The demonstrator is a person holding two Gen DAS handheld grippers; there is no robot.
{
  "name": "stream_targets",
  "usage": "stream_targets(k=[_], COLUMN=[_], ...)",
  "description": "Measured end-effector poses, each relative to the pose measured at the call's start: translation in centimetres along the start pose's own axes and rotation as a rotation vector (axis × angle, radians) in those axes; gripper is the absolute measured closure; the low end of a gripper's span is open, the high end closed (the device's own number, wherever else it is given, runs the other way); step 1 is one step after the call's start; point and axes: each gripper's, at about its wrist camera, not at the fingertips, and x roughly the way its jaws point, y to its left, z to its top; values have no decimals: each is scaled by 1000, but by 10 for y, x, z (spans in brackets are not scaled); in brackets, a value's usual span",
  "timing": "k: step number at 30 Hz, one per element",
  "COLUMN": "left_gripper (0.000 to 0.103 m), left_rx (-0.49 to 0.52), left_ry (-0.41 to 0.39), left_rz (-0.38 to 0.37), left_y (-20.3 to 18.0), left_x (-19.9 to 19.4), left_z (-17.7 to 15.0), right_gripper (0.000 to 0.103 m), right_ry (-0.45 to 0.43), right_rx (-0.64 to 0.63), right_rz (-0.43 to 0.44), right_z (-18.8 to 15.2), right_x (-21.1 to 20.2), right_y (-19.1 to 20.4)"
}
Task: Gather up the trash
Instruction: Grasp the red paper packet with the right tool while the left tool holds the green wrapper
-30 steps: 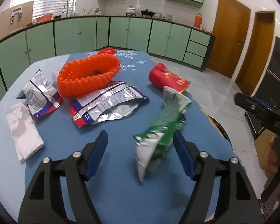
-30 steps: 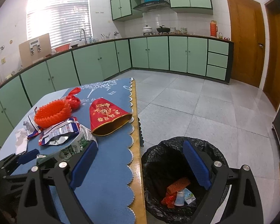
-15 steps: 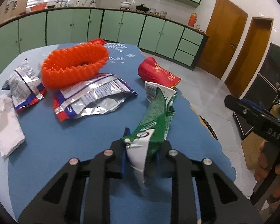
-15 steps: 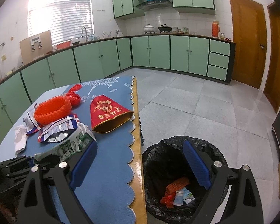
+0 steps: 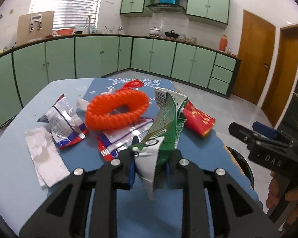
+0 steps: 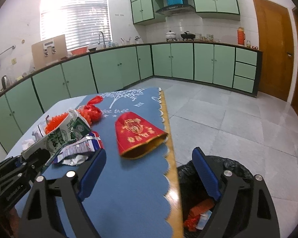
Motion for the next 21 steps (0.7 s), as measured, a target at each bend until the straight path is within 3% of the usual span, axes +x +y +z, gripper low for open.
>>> stream_targets(k=[17,21], left_gripper=[82,82], left_rx=[-21,-31], left_ry=[-11,-6], left_rz=[79,72], left_y=[28,30], left_x=[8,9], left_z=[9,7], right_gripper=[64,68], right_ry=[124,148], right_rx=[61,63], right_rz=[107,113], right_z=[-1,-1], right_x=[52,59], right_y=[23,24])
